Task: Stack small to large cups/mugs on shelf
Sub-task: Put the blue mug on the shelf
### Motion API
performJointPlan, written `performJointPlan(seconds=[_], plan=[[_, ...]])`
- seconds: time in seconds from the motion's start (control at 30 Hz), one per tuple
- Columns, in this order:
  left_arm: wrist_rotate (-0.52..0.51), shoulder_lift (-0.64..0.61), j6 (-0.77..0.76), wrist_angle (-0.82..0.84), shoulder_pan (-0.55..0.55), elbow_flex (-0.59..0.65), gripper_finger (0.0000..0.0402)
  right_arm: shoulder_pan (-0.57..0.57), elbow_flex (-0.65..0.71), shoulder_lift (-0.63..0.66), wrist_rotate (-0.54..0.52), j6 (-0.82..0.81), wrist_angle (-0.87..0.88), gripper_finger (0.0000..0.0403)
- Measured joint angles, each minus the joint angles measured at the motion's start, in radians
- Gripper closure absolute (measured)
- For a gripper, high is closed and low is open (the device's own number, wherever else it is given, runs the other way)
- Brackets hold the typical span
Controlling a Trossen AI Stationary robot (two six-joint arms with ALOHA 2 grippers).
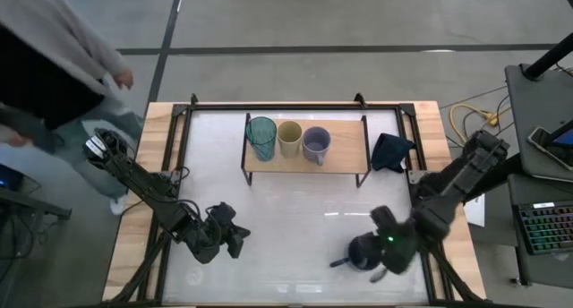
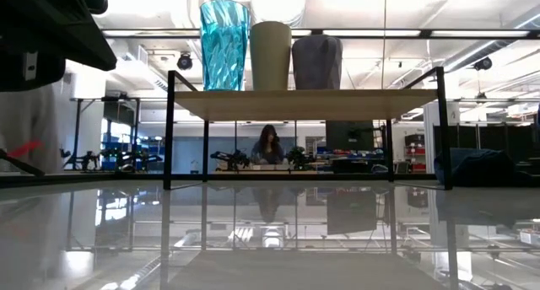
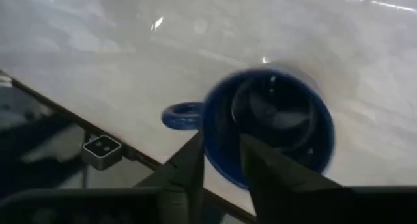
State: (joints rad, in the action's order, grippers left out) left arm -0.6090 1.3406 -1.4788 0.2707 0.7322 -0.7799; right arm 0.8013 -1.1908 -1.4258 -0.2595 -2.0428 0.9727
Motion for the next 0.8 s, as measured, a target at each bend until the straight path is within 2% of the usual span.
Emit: performJointPlan(seconds=[0.13, 0.3, 0.57, 0.8], plan=[[0.000, 0.000, 0.027, 0.000, 0.000, 0.000, 0.0402, 0.090, 0.000, 0.000, -0.060, -0.192, 0.044, 0.0269], [0.001, 0.000, 0.051, 0.000, 0.000, 0.001, 0.0402, 0.112, 0.003, -0.030, 0.012, -0.220, 0.053, 0.0243], [0.007, 0.000, 0.046, -0.015, 0.000, 0.001, 0.0402, 0.111, 0.003, -0.110, 0.153, -0.225, 0.072, 0.0249], [0.007, 0.000, 0.047, -0.023, 0.000, 0.001, 0.0402, 0.110, 0.003, -0.145, 0.170, -0.228, 0.072, 0.0254]])
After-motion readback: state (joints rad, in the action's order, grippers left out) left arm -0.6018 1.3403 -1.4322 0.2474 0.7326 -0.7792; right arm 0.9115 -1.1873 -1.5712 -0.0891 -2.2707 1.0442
